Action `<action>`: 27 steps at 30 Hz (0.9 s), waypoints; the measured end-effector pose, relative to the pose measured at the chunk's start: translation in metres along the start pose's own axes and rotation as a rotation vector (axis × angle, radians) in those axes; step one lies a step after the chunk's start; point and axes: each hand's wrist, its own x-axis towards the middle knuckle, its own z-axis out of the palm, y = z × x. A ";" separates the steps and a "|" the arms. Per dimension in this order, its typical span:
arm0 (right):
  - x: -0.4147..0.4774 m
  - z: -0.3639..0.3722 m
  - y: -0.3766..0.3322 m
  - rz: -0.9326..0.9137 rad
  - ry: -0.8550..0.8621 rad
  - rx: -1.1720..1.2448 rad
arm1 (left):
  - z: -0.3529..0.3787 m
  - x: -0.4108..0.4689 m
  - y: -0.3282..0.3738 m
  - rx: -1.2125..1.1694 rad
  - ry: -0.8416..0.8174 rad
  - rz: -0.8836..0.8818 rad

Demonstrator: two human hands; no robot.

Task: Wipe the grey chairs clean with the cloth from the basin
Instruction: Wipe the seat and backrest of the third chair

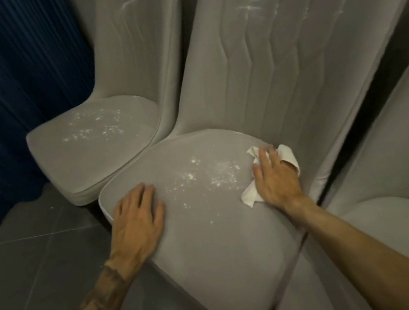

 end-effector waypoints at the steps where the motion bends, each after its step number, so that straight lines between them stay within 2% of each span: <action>1: 0.003 0.000 -0.006 0.025 -0.020 -0.013 | 0.000 0.011 -0.012 -0.001 -0.008 -0.012; 2: 0.002 0.002 -0.012 0.021 -0.029 -0.026 | 0.000 0.023 -0.024 -0.006 -0.014 -0.017; 4: -0.018 0.008 -0.024 -0.103 -0.061 -0.047 | 0.002 0.046 -0.041 -0.014 -0.017 -0.018; 6: -0.050 0.013 -0.029 -0.217 -0.063 0.028 | 0.004 0.067 -0.051 -0.006 -0.036 0.002; 8: -0.066 0.014 -0.024 -0.243 -0.047 0.103 | 0.009 0.083 -0.055 -0.001 -0.060 0.059; 11: -0.036 0.011 -0.005 -0.018 0.038 0.128 | 0.020 0.092 -0.062 -0.003 -0.032 0.142; 14: 0.006 0.006 -0.016 0.192 0.043 0.074 | 0.025 0.091 -0.066 0.005 -0.023 0.128; 16: 0.009 0.010 -0.041 0.196 0.046 0.065 | 0.026 0.091 -0.066 0.017 -0.035 0.125; 19: -0.025 0.021 -0.066 0.013 0.006 0.038 | 0.029 0.094 -0.065 0.039 -0.033 0.127; 21: -0.027 0.019 -0.058 -0.029 -0.017 0.023 | 0.031 0.094 -0.066 0.045 -0.032 0.124; 25: 0.012 0.006 -0.030 0.177 -0.003 -0.004 | 0.035 0.095 -0.070 0.050 -0.016 0.139; 27: 0.019 0.004 -0.037 0.241 0.019 0.011 | 0.037 0.095 -0.071 0.045 -0.021 0.139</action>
